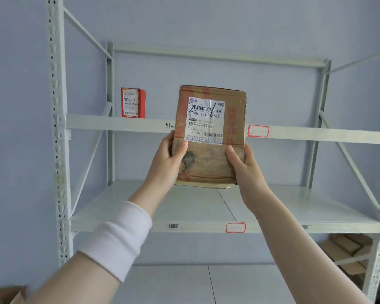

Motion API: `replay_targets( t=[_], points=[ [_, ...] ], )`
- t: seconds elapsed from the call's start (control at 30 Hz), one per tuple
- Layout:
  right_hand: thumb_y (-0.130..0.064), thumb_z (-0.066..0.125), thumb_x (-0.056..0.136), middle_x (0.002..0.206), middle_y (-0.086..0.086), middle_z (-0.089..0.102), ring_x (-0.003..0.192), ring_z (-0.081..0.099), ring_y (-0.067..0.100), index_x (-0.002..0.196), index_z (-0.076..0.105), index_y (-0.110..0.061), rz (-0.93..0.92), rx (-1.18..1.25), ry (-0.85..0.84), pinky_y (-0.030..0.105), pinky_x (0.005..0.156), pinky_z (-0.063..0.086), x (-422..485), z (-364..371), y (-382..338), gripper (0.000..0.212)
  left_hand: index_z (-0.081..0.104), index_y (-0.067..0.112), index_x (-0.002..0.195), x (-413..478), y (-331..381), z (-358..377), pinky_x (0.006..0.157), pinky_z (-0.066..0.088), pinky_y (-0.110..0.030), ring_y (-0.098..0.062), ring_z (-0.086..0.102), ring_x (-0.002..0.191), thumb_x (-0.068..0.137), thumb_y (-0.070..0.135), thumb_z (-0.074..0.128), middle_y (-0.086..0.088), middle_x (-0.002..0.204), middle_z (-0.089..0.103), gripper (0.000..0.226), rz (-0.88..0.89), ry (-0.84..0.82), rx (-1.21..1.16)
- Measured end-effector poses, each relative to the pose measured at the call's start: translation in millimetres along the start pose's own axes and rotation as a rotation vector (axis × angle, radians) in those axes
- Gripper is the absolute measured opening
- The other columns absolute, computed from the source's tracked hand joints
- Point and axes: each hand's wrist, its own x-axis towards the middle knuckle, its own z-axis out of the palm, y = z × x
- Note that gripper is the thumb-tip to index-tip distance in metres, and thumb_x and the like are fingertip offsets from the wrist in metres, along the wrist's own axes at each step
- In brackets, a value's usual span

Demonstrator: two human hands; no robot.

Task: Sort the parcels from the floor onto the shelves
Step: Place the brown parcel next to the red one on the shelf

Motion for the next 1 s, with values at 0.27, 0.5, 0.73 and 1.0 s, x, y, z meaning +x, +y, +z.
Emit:
replay_targets(
  t=[0.27, 0.5, 0.73, 1.0],
  points=[
    [-0.027, 0.049, 0.096, 0.125, -0.006, 0.058, 0.112, 0.057, 0.01, 0.137, 0.039, -0.027, -0.177, -0.019, -0.008, 0.03, 0.095, 0.049, 116, 30, 4, 0.042, 0.043, 0.02, 0.135, 115, -17, -4, 0.081, 0.042, -0.009, 0.007, 0.053, 0.094, 0.097, 0.034, 0.044, 0.013, 0.116, 0.056, 0.041, 0.127, -0.001, -0.013],
    [-0.027, 0.048, 0.097, 0.126, -0.007, 0.055, 0.11, 0.056, 0.006, 0.139, 0.037, -0.026, -0.303, -0.076, 0.014, 0.01, 0.08, 0.048, 216, 52, 14, 0.044, 0.036, 0.018, 0.14, 212, -39, -4, 0.071, 0.039, 0.001, -0.001, 0.049, 0.107, 0.098, 0.034, 0.04, 0.011, 0.123, 0.052, 0.045, 0.216, 0.008, 0.024],
    [-0.027, 0.048, 0.096, 0.132, -0.007, 0.05, 0.12, 0.05, 0.009, 0.143, 0.029, -0.024, -0.389, -0.175, -0.019, 0.027, 0.101, 0.043, 298, 53, 49, 0.051, 0.024, 0.023, 0.145, 282, -79, 10, 0.096, 0.031, -0.02, -0.003, 0.043, 0.119, 0.1, 0.035, 0.034, 0.01, 0.136, 0.047, 0.048, 0.202, -0.025, 0.069],
    [-0.026, 0.054, 0.093, 0.109, -0.018, 0.059, 0.108, 0.056, 0.011, 0.128, 0.044, -0.026, -0.359, -0.407, -0.106, 0.032, 0.096, 0.047, 355, 42, 92, 0.036, 0.018, 0.023, 0.147, 324, -122, 26, 0.096, 0.035, -0.023, -0.017, 0.044, 0.129, 0.101, 0.028, 0.035, 0.0, 0.14, 0.046, 0.049, 0.125, 0.006, 0.235]
  ],
)
